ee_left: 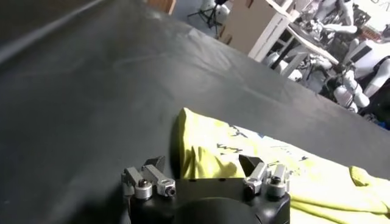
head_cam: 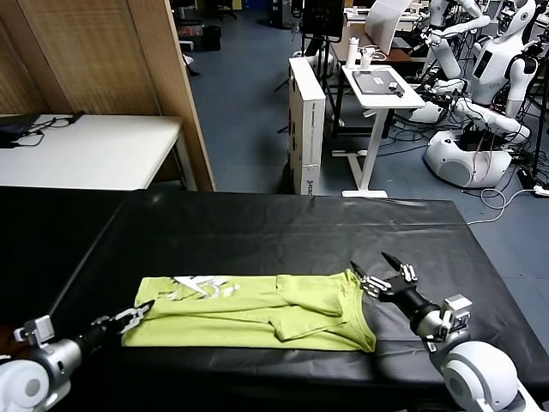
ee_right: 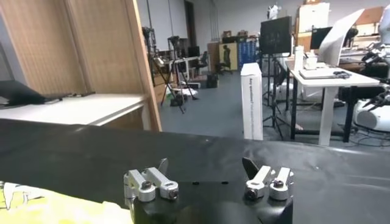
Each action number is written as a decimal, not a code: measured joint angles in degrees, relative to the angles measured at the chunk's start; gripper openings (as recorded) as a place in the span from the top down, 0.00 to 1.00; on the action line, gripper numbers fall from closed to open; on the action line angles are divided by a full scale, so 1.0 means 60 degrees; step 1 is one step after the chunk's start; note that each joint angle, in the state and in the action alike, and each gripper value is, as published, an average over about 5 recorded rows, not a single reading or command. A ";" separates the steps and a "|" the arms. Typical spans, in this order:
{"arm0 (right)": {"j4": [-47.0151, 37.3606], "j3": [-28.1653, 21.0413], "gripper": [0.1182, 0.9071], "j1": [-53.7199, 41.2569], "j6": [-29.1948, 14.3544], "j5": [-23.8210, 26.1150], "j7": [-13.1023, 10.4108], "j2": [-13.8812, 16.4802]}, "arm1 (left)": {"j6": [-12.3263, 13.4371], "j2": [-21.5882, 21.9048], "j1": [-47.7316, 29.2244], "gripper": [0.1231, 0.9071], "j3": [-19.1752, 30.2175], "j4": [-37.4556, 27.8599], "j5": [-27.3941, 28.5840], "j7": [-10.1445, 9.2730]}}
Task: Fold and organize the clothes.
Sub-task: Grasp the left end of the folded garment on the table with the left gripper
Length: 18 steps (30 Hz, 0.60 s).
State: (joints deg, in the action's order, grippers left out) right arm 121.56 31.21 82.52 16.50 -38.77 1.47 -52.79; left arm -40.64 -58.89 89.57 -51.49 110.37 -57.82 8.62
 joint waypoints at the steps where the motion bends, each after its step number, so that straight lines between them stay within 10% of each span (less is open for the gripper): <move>1: -0.0003 -0.0012 0.00 -0.0013 0.0005 0.0002 -0.0005 -0.0003 | 0.0001 -0.0032 0.0002 0.00 0.0025 0.0023 0.0006 0.0006; 18: -0.0069 -0.0266 0.00 -0.0238 0.0067 0.0082 -0.0042 -0.0117 | -0.0087 -0.0214 -0.0022 0.00 0.0213 0.0090 -0.0008 0.0151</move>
State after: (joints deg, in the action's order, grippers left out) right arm 121.14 29.61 81.09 16.90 -38.28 1.22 -53.49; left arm -41.16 -60.17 89.44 -50.21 110.92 -57.87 9.53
